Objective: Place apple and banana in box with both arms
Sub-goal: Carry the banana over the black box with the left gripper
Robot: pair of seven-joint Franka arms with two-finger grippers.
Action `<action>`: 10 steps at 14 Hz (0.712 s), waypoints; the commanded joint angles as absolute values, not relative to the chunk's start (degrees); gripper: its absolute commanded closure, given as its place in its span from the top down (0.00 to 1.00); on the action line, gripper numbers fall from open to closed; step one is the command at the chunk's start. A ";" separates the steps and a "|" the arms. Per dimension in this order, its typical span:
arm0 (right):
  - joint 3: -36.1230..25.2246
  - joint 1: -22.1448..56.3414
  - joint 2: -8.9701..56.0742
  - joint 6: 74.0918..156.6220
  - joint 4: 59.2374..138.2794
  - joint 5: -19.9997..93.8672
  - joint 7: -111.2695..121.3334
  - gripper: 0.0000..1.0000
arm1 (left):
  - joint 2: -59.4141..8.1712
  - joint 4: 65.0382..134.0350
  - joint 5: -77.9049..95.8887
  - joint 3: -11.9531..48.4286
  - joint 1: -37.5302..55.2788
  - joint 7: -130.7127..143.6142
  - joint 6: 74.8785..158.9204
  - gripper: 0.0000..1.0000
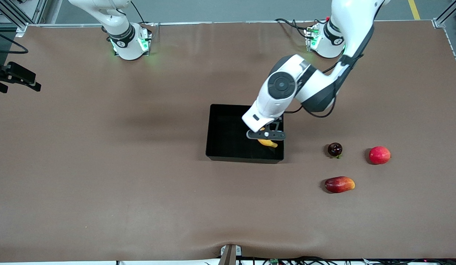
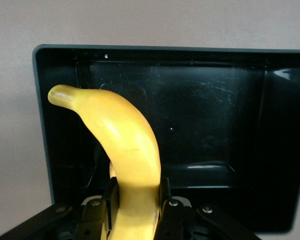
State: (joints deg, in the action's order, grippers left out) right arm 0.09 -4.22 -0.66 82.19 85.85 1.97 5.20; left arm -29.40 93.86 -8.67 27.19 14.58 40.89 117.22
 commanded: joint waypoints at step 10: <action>0.79 -5.19 -0.79 81.91 85.87 1.41 5.71 1.00 | -39.90 86.48 -14.23 26.46 22.32 51.67 122.61 0.00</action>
State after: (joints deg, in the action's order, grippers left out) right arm 0.09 -4.22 -0.66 82.19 85.91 1.97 5.20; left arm -37.89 88.40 -11.97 26.85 21.07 49.22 121.94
